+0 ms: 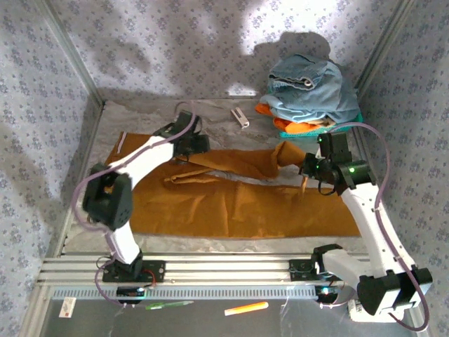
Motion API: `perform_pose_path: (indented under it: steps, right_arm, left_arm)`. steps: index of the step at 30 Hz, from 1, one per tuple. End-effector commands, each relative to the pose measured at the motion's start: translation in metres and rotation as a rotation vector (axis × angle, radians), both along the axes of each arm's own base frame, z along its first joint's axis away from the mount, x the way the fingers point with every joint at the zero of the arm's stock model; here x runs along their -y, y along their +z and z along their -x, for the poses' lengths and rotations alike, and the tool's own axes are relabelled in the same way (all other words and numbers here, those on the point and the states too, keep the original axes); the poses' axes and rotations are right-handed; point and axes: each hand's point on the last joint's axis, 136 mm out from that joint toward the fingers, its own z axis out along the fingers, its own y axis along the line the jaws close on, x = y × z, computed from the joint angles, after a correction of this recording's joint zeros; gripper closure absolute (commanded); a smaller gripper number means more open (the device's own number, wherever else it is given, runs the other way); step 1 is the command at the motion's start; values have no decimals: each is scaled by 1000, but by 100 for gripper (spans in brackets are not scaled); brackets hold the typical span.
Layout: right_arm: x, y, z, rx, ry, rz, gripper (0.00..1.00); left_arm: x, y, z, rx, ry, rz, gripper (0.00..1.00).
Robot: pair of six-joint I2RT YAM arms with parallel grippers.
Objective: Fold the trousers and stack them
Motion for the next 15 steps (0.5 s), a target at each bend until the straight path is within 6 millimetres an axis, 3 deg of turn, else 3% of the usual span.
perform_pose_path:
  steps: [1,5,7,10,12,13,15]
  right_arm:
    - [-1,-2,-3,11,-13,-10,100]
    - [0,-2,-3,17,-18,-12,100]
    - [0,-2,-3,21,-16,-14,100]
    - [1,-3,-4,19,-17,-12,100]
    - [2,-4,-4,19,-18,-9,100]
    - [2,-4,-3,18,-20,-9,100]
    - [3,-3,-2,22,-23,-9,100]
  left_arm:
    - [-12,-39,14,-143,-58,-192,21]
    - [-15,-56,15,-169,-58,-268,22]
    - [-16,-60,10,-166,-57,-279,37]
    - [-21,-59,4,-154,-46,-314,75]
    - [-24,-49,-1,-123,-33,-329,93]
    - [-27,-42,-1,-114,-27,-341,100]
    - [-33,-28,1,-94,-16,-348,100]
